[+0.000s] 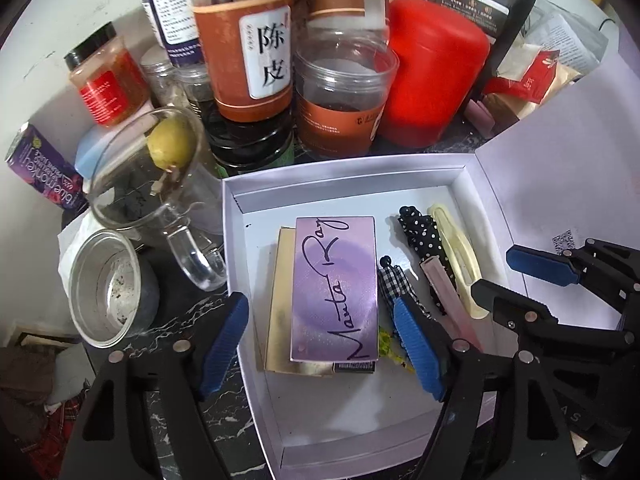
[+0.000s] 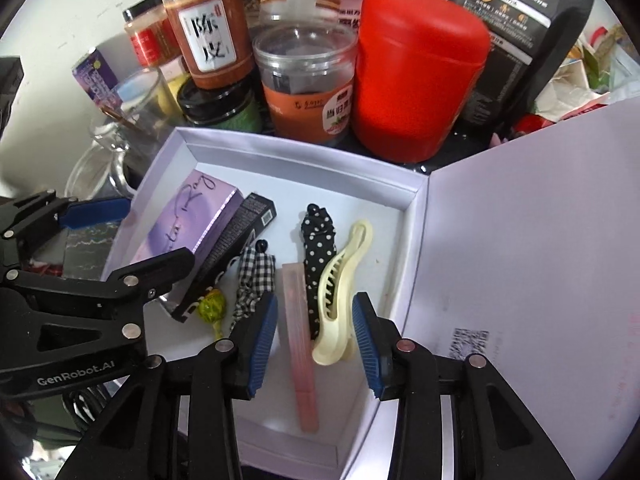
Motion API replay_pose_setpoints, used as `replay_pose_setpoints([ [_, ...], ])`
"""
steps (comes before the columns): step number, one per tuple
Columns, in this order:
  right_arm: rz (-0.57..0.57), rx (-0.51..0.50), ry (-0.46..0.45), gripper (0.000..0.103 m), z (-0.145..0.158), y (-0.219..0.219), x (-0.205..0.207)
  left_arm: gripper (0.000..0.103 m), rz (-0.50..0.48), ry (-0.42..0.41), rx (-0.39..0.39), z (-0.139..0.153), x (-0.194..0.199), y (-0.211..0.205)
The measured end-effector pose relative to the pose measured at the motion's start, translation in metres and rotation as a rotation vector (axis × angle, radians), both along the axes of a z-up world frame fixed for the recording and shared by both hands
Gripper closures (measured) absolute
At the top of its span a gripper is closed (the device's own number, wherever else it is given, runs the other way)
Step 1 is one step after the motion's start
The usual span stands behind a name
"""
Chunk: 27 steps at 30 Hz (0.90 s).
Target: Organize rigid objects
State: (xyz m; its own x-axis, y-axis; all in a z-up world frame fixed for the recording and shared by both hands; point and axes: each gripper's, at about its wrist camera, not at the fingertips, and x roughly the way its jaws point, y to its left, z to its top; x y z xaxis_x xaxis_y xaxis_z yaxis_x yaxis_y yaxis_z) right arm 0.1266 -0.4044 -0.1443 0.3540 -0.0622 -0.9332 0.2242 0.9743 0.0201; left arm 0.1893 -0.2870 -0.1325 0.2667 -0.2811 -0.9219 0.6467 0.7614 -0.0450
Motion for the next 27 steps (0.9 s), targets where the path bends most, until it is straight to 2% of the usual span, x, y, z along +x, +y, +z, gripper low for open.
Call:
replay_pose_setpoints([
  [14, 0.023, -0.019, -0.085, 0.064, 0.058, 0.02, -0.026, 0.028, 0.085, -0.085, -0.067, 0.067, -0.027, 0.035],
  [17, 0.026, -0.025, -0.12, 0.051, 0.072, 0.026, -0.03, 0.028, 0.108, -0.11, -0.076, 0.082, -0.032, 0.044],
  [20, 0.035, -0.036, -0.158, 0.051, 0.09, 0.035, -0.038, 0.027, 0.13, -0.131, -0.086, 0.097, -0.04, 0.055],
  [24, 0.046, -0.045, -0.194, 0.046, 0.109, 0.044, -0.048, 0.008, 0.152, -0.17, -0.092, 0.115, -0.051, 0.068],
  [27, 0.058, -0.064, -0.223, 0.042, 0.121, 0.053, -0.056, 0.005, 0.17, -0.21, -0.084, 0.128, -0.059, 0.079],
])
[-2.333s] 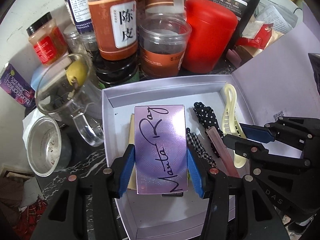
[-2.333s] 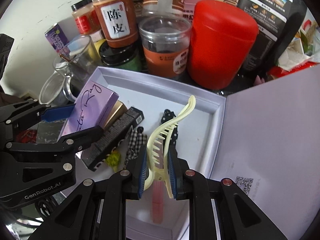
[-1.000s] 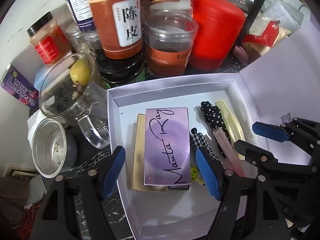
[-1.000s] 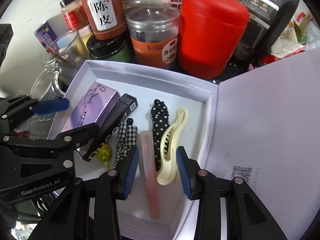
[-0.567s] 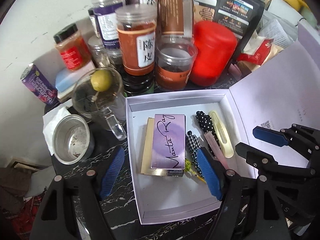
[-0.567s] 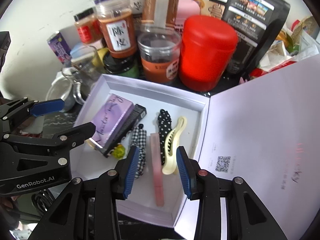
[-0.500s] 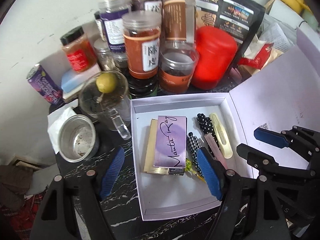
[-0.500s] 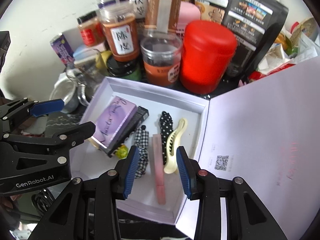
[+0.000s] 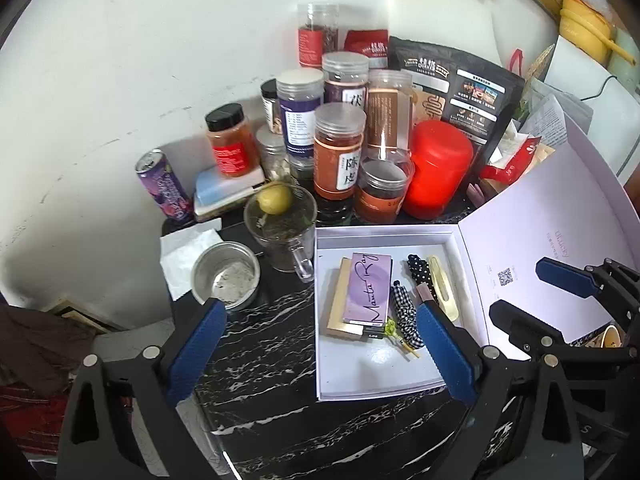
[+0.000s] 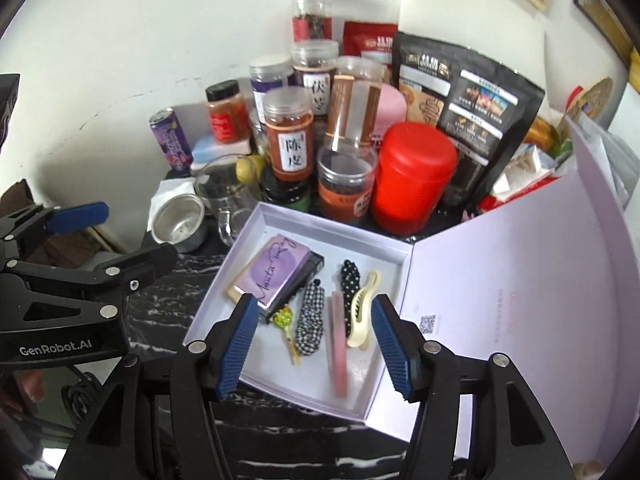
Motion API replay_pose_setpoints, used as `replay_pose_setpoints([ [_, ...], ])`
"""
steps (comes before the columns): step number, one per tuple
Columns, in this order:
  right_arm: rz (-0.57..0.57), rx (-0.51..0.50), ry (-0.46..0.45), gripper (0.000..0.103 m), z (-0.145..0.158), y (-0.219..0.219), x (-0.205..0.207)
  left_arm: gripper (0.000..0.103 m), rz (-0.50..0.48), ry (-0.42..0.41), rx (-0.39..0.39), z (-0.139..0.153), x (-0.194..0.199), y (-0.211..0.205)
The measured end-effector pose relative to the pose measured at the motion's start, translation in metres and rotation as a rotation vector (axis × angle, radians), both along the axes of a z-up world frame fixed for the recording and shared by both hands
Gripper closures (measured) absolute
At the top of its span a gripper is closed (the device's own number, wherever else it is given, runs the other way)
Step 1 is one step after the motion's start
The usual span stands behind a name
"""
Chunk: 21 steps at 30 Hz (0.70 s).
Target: Organize rigid objects
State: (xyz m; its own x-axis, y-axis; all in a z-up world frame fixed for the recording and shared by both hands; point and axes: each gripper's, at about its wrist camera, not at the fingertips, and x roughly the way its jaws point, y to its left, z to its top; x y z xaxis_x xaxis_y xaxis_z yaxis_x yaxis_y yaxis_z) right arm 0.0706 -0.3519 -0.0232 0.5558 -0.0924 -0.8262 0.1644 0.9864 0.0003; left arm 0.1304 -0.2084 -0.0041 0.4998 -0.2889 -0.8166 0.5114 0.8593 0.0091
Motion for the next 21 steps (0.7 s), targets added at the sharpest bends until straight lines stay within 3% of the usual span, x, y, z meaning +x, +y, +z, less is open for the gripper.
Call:
replay_pose_setpoints([
  [13, 0.021, 0.005, -0.06, 0.036, 0.032, 0.027, -0.031, 0.005, 0.083, -0.067, 0.005, 0.039, -0.039, 0.044],
  [21, 0.019, 0.002, -0.077, 0.033, 0.044, 0.041, -0.053, 0.005, 0.129, -0.08, 0.032, 0.048, -0.064, 0.066],
])
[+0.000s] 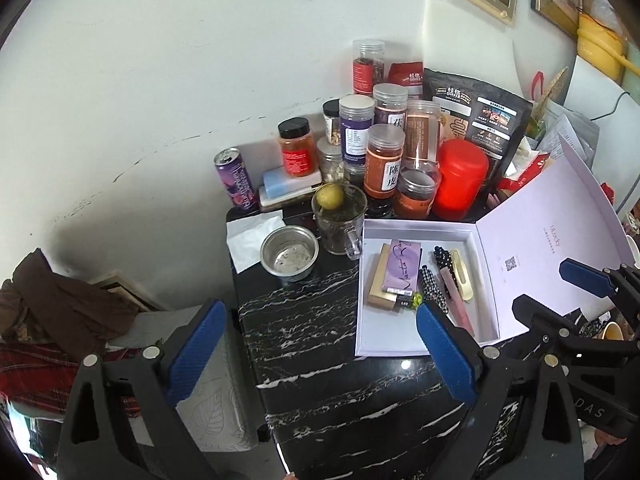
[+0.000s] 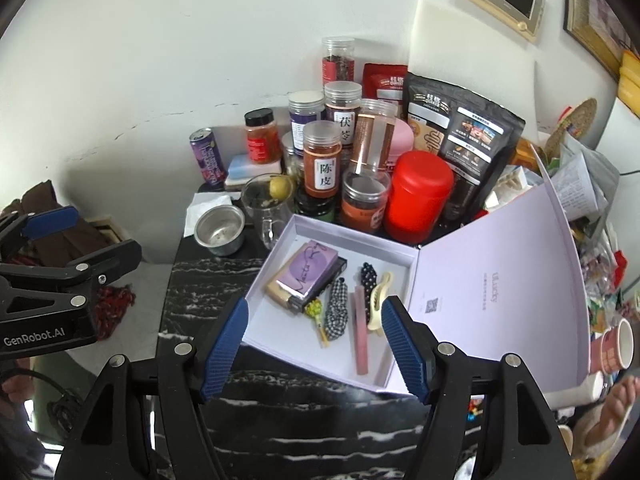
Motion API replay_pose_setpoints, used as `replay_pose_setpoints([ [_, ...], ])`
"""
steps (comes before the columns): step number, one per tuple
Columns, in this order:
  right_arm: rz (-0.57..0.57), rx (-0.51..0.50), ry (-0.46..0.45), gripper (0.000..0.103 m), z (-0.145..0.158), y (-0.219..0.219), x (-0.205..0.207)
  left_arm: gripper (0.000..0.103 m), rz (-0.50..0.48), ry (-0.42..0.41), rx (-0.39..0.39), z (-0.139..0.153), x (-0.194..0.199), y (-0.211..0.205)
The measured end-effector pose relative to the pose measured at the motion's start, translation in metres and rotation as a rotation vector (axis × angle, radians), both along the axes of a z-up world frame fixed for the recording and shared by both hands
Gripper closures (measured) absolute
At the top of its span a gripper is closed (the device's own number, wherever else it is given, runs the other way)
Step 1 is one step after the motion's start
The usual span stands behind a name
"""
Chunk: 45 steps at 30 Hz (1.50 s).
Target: Organize rigid objects
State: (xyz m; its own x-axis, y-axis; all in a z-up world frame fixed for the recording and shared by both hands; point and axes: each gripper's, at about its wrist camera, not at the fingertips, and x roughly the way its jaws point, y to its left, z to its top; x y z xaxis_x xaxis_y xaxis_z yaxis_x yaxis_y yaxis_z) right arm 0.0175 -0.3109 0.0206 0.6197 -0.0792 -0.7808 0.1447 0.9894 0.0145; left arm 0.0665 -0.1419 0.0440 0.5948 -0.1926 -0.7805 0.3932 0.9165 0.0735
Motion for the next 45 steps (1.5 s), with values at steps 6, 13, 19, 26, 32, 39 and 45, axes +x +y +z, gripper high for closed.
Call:
replay_pose_setpoints([
  [6, 0.001, 0.007, 0.027, 0.033, -0.002, 0.012, -0.018, 0.005, 0.025, 0.01, 0.002, -0.001, -0.021, 0.018],
  [13, -0.001, 0.027, 0.049, 0.033, -0.007, 0.021, -0.04, 0.005, 0.05, 0.033, 0.006, -0.007, -0.039, 0.033],
  [19, -0.005, 0.021, 0.052, 0.033, -0.009, 0.026, -0.049, 0.005, 0.068, 0.045, -0.006, -0.01, -0.05, 0.039],
  [26, -0.003, 0.018, 0.05, 0.033, -0.008, 0.03, -0.052, 0.005, 0.091, 0.055, -0.009, -0.013, -0.055, 0.047],
  [32, 0.007, 0.015, 0.053, 0.033, -0.008, 0.033, -0.051, 0.005, 0.098, 0.06, -0.007, -0.013, -0.056, 0.049],
  [39, 0.012, 0.011, 0.055, 0.033, -0.008, 0.036, -0.052, 0.005, 0.104, 0.064, -0.008, -0.013, -0.057, 0.052],
  [45, 0.014, 0.008, 0.056, 0.033, -0.008, 0.038, -0.052, 0.005, 0.106, 0.068, -0.004, -0.014, -0.057, 0.052],
])
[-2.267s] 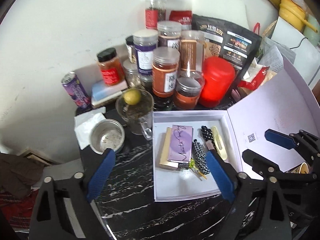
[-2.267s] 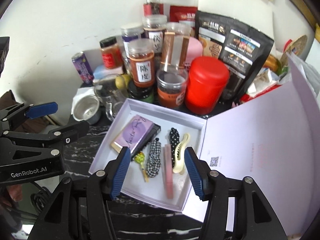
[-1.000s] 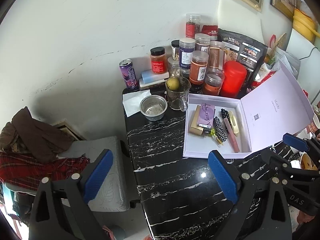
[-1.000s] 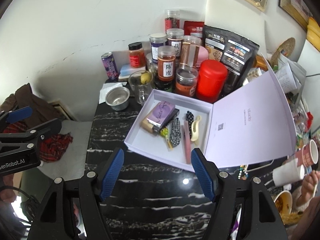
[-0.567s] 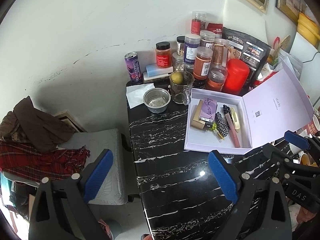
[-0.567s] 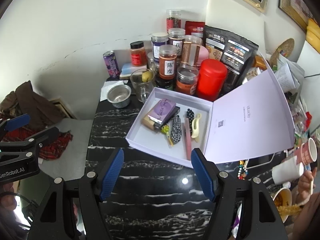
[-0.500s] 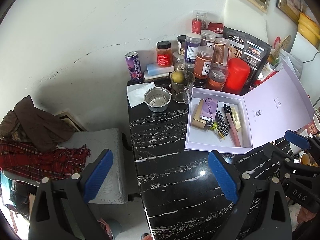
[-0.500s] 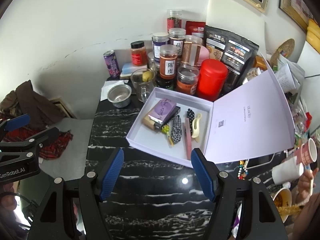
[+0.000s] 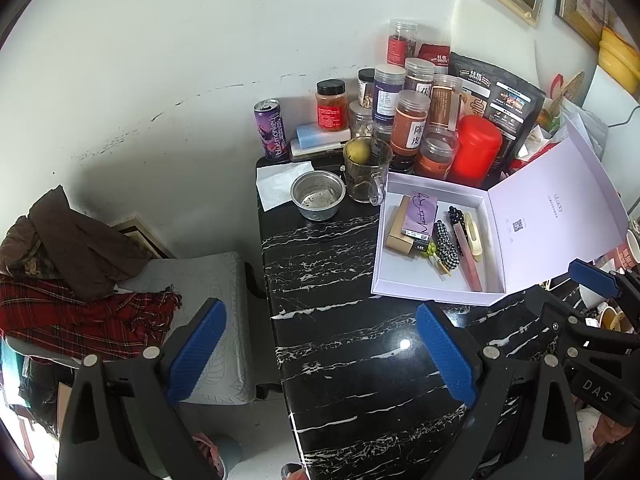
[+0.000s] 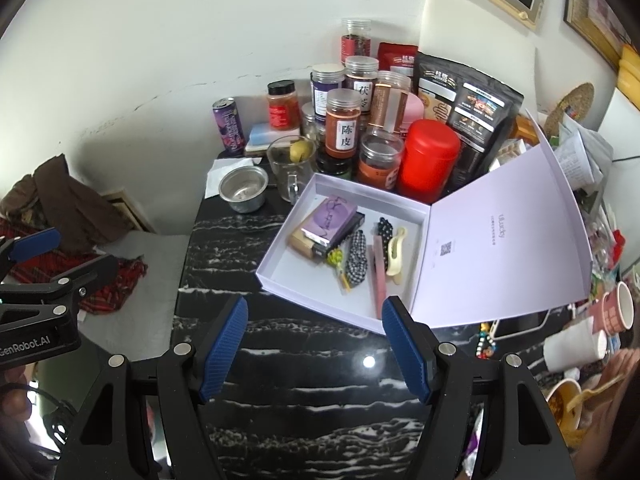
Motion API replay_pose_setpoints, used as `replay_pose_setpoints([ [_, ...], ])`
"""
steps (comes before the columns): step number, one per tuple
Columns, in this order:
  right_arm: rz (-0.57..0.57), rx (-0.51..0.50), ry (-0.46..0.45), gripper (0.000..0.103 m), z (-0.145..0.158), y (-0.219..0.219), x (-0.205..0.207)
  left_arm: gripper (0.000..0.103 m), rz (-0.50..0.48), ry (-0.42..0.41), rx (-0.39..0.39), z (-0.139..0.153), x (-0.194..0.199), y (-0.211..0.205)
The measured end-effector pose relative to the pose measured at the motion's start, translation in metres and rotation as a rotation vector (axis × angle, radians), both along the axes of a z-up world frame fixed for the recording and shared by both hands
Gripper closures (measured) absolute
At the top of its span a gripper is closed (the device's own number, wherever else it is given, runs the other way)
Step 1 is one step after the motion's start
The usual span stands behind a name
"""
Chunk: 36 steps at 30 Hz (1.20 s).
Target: Organize rigid objects
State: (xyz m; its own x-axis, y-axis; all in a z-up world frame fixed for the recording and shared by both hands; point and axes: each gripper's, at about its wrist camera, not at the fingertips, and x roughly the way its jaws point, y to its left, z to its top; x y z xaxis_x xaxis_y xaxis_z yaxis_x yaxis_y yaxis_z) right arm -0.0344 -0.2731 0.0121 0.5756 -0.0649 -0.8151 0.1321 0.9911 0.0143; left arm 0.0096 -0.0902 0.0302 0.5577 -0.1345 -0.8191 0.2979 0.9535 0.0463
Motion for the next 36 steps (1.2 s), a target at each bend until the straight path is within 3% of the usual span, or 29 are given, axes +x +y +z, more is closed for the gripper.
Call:
replay_pose_setpoints([
  [36, 0.005, -0.008, 0.008, 0.033, 0.0004, 0.001, -0.0004, 0.005, -0.003, 0.023, -0.008, -0.0029, -0.0015, 0.0036],
])
